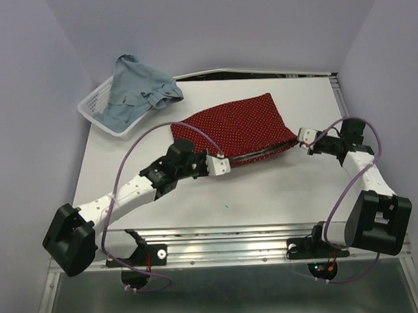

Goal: Fold and stack the skirts
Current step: Flatten the skirt out

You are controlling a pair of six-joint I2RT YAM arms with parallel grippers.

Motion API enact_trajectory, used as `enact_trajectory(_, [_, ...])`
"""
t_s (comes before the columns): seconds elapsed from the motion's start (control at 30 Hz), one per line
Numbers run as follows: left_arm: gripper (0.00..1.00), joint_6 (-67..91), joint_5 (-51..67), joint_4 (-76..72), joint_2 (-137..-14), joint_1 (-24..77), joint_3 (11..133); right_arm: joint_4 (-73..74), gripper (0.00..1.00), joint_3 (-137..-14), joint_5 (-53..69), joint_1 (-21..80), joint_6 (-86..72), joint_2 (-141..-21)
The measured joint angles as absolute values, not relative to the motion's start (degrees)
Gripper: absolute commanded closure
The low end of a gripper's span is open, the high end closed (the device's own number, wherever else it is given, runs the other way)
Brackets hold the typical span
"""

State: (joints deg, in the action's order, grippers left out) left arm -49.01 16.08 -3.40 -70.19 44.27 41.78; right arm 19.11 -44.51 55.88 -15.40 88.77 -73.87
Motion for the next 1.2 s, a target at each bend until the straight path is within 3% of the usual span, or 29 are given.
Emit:
enact_trajectory(0.17, [1.00,-46.17,16.38,-3.57,-67.02,42.33,47.11,20.29,0.99,-52.86,55.72,-15.40,82.72,-72.29])
enact_trajectory(0.47, [1.00,-45.12,15.88,0.51,-64.51,40.25,47.44,28.58,0.99,-56.29,51.35,-15.27,74.43,-69.08])
enact_trajectory(0.77, [1.00,-37.89,15.86,2.28,-58.83,36.99,61.32,30.20,0.99,-81.12,49.25,-14.72,60.01,-69.19])
enact_trajectory(1.2, [1.00,-34.76,25.74,16.21,-35.29,36.07,65.08,44.16,0.99,-88.62,50.43,-14.55,58.43,-44.80])
